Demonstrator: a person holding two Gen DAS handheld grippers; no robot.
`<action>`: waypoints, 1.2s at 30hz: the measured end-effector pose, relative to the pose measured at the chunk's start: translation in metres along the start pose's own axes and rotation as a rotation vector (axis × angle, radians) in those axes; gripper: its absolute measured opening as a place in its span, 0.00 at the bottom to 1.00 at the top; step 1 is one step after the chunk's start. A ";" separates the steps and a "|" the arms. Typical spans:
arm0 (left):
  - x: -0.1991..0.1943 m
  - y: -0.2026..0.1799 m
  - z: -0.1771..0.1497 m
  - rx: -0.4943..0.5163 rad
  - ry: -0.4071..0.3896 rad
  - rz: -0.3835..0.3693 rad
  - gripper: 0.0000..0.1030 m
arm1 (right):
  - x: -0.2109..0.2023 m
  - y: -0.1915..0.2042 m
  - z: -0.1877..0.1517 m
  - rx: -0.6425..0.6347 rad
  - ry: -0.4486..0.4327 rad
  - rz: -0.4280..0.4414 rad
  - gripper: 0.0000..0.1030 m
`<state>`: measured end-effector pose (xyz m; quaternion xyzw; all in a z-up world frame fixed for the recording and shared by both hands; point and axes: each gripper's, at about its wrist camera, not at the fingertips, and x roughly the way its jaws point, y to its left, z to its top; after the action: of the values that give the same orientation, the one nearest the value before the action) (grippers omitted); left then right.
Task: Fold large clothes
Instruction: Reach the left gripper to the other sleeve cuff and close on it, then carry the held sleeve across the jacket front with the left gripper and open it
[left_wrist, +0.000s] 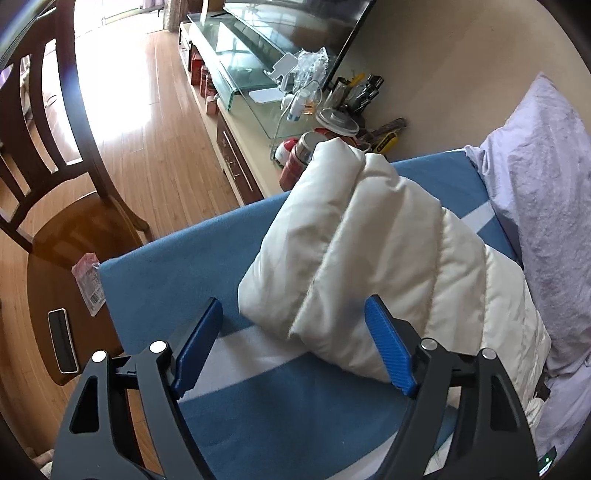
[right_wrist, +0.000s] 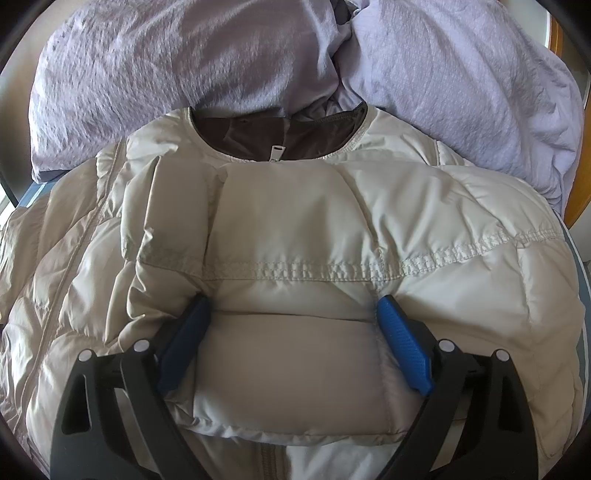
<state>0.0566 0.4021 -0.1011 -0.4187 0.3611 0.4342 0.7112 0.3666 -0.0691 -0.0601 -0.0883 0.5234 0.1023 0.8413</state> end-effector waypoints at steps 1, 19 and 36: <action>0.001 -0.001 0.001 0.000 -0.003 0.006 0.76 | 0.000 0.000 0.000 -0.001 0.000 0.001 0.89; -0.011 -0.027 0.001 0.036 -0.052 -0.037 0.15 | 0.001 0.000 0.001 0.004 0.000 0.006 0.89; -0.125 -0.172 -0.023 0.332 -0.208 -0.431 0.14 | 0.007 -0.003 0.011 -0.003 0.072 0.058 0.90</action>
<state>0.1663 0.2954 0.0478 -0.3170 0.2550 0.2485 0.8791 0.3798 -0.0686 -0.0615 -0.0780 0.5556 0.1242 0.8184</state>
